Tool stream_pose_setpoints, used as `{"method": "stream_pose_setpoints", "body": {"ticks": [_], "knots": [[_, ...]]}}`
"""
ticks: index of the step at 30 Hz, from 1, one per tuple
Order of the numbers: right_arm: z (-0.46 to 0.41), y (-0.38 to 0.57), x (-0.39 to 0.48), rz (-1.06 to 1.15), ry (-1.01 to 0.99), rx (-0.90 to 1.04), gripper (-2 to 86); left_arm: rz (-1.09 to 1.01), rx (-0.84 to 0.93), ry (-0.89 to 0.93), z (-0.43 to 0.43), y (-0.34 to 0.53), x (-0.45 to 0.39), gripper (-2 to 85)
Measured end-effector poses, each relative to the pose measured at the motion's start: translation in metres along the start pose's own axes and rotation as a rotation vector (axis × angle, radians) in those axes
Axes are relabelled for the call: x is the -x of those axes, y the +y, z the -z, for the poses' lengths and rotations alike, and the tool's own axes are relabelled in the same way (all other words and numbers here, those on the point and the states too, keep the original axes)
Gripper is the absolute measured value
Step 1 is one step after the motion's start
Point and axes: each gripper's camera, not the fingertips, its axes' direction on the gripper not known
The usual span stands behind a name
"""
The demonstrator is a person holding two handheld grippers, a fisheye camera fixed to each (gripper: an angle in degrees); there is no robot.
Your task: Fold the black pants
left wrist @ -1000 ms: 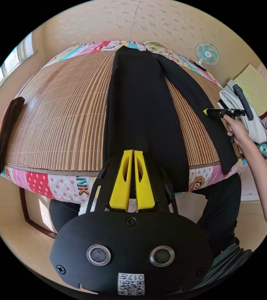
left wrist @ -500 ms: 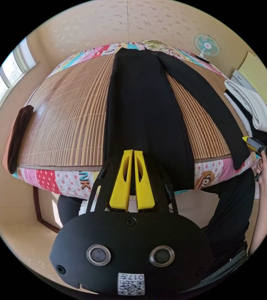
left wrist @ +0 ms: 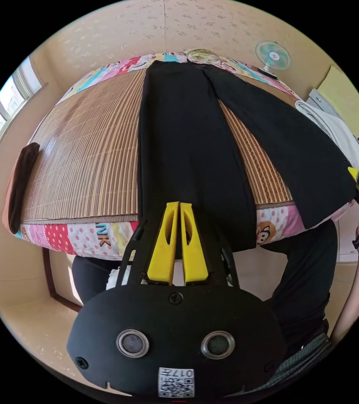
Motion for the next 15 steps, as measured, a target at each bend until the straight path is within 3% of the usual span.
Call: {"method": "stream_pose_setpoints", "body": {"ticks": [4, 7, 12, 15], "knots": [[-0.019, 0.006, 0.002, -0.017, 0.147, 0.161, 2.8, -0.021, -0.001, 0.004, 0.007, 0.01, -0.001, -0.9], [-0.017, 0.017, 0.009, 0.006, 0.105, 0.144, 2.8, -0.003, -0.015, 0.057, 0.02, 0.016, 0.011, -0.7], [-0.013, 0.02, 0.033, 0.089, -0.035, 0.099, 2.9, -0.053, -0.189, 0.639, 0.079, -0.002, 0.038, 5.2], [-0.026, 0.017, 0.051, 0.16, -0.116, 0.137, 2.9, -0.102, -0.146, 0.956, 0.083, -0.047, 0.042, 12.1]]}}
